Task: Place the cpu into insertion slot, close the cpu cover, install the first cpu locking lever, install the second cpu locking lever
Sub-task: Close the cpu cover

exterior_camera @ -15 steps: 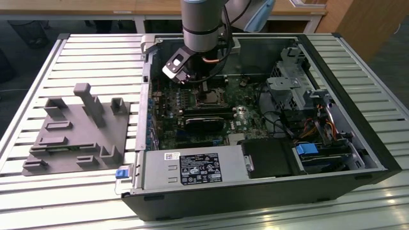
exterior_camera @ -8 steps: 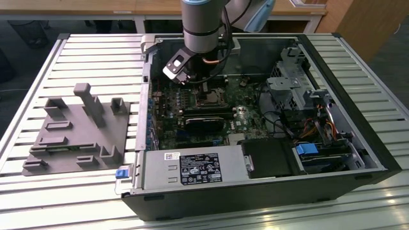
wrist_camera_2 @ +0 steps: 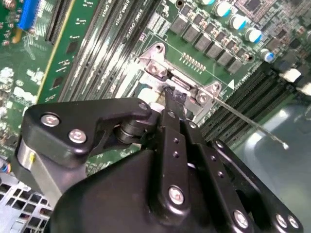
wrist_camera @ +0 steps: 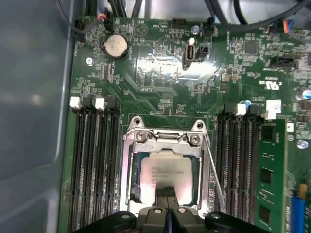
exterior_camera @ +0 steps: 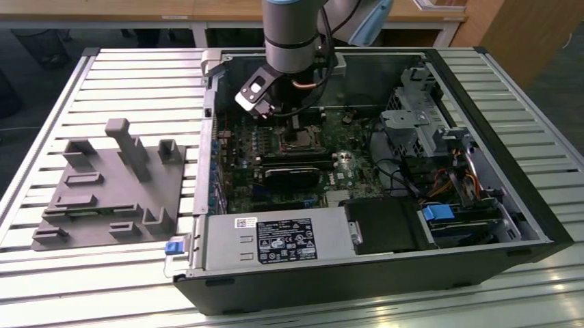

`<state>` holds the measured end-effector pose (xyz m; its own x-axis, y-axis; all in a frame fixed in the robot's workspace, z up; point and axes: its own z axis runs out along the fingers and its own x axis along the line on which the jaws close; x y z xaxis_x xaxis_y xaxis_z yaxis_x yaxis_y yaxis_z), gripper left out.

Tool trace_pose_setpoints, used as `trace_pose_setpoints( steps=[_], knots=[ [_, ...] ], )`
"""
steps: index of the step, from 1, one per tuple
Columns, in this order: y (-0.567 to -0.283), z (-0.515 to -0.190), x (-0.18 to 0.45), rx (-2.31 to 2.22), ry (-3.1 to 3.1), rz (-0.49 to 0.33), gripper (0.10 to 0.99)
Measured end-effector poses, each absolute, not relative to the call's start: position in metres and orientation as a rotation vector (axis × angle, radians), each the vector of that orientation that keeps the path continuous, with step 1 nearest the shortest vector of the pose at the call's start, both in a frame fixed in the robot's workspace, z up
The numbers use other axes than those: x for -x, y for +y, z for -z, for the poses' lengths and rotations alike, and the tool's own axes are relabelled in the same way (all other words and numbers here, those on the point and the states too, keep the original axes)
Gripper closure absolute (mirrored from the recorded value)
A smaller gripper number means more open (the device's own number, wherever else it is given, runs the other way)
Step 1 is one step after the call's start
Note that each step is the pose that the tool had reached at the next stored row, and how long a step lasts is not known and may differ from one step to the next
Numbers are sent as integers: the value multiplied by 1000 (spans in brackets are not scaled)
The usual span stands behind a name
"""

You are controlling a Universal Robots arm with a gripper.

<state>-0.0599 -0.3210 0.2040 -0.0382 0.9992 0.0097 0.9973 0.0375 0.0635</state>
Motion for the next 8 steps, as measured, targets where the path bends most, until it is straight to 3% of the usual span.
trace_pose_setpoints(
  steps=[8],
  knots=[
    [-321,-216,56,-2152,2236,-80,980]
  ],
)
